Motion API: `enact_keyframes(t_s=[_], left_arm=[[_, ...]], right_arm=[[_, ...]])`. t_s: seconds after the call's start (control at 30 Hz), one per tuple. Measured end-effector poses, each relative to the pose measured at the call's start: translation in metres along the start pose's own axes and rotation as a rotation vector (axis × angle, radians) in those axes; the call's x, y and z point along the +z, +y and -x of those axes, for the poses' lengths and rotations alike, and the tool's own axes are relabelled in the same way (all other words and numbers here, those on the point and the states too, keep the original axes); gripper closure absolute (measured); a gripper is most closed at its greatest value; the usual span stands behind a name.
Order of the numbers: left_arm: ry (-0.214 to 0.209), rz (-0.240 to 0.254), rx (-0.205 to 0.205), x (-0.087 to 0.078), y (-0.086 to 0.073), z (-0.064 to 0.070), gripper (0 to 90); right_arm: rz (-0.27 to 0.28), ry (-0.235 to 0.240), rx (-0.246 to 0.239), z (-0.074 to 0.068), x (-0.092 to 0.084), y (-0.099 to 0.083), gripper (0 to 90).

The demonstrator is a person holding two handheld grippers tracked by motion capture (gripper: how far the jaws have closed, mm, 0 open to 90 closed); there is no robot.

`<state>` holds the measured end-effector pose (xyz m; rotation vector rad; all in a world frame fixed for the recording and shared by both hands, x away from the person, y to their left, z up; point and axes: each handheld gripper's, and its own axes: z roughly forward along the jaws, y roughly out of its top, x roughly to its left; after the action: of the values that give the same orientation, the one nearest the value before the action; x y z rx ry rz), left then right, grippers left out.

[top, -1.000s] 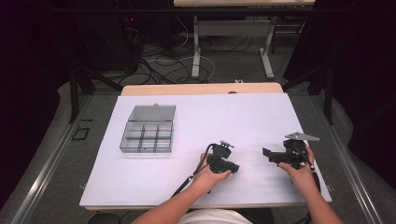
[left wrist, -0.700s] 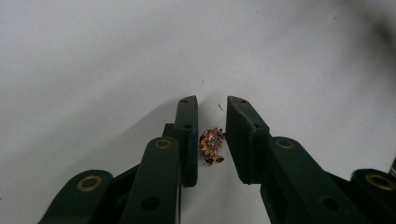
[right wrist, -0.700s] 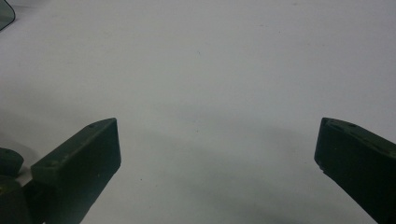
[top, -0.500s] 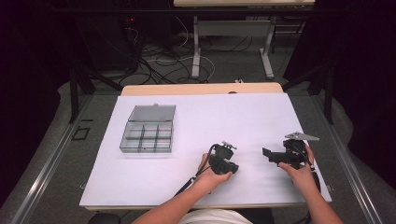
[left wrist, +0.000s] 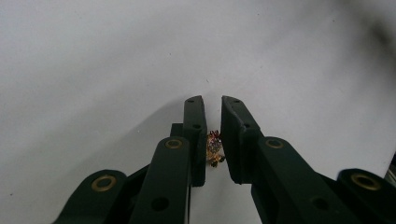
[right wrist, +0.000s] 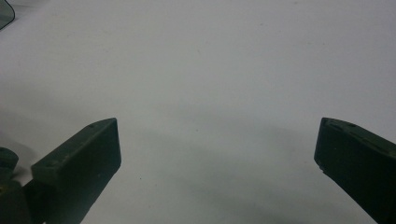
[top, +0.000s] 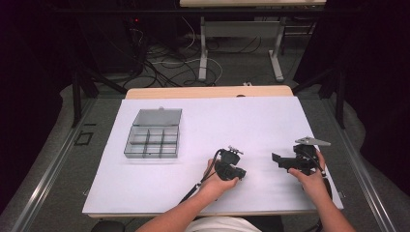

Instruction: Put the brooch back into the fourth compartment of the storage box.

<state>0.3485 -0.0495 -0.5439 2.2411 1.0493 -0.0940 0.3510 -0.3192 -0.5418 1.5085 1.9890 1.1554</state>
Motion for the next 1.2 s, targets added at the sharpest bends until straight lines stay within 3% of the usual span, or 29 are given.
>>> enact_keyframes(t_s=[0.17,0.27,0.8,0.83,1.2], left_arm=[[-0.006,0.011,-0.007,-0.003,0.001,-0.003,82.2],[-0.016,0.017,-0.014,-0.005,0.002,-0.006,90.0],[-0.031,0.025,-0.024,-0.009,0.002,-0.012,90.0],[-0.036,0.026,-0.04,-0.009,0.001,-0.012,90.0],[-0.043,0.03,-0.062,-0.01,0.002,-0.02,90.0]], right_arm=[[0.0,0.0,0.0,0.0,0.0,0.0,0.2],[0.001,0.001,-0.002,0.0,0.0,0.0,0.3],[0.0,0.0,-0.001,0.0,0.0,0.0,0.3],[0.0,0.0,0.0,0.0,0.001,0.0,0.3],[0.0,0.0,0.0,0.0,0.001,0.0,0.4]])
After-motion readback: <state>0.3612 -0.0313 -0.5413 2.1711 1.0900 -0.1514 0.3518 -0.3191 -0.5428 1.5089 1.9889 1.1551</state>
